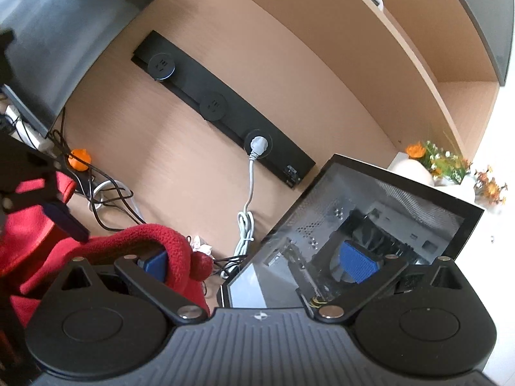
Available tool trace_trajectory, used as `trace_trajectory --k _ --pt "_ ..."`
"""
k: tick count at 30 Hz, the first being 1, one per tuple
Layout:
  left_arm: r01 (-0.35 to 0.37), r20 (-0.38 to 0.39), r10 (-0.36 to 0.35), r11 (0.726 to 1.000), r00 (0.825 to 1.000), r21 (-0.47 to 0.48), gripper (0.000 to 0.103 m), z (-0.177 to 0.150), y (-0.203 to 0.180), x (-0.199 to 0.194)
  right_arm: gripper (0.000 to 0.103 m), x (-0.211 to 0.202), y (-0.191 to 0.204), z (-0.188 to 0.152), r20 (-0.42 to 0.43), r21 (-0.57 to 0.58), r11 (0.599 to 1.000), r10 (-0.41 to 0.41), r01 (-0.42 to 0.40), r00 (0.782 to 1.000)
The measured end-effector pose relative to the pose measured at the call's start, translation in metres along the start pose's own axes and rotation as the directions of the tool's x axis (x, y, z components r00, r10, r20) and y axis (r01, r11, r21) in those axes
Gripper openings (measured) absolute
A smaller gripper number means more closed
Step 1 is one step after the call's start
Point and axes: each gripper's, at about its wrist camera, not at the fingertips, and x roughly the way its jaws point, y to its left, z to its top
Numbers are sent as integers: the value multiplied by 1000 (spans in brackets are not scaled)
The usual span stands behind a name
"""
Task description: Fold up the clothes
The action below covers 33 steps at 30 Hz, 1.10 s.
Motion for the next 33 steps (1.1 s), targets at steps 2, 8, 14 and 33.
trace_trajectory --k 2,8,14,33 --pt "26 0 -26 1000 1000 0 103 -1 -3 3 103 -2 -1 -2 -9 2 1000 -4 4 1000" --pt "58 -50 -53 993 997 107 44 -3 -26 11 103 1 -6 -15 -74 51 998 37 -34 997" --pt "-39 -91 46 996 995 76 24 -3 -21 18 103 10 -28 -41 -178 292 915 336 -277 925" --pt "-91 -116 60 954 991 -286 16 24 37 -42 103 142 9 -110 -148 801 543 586 -250 797"
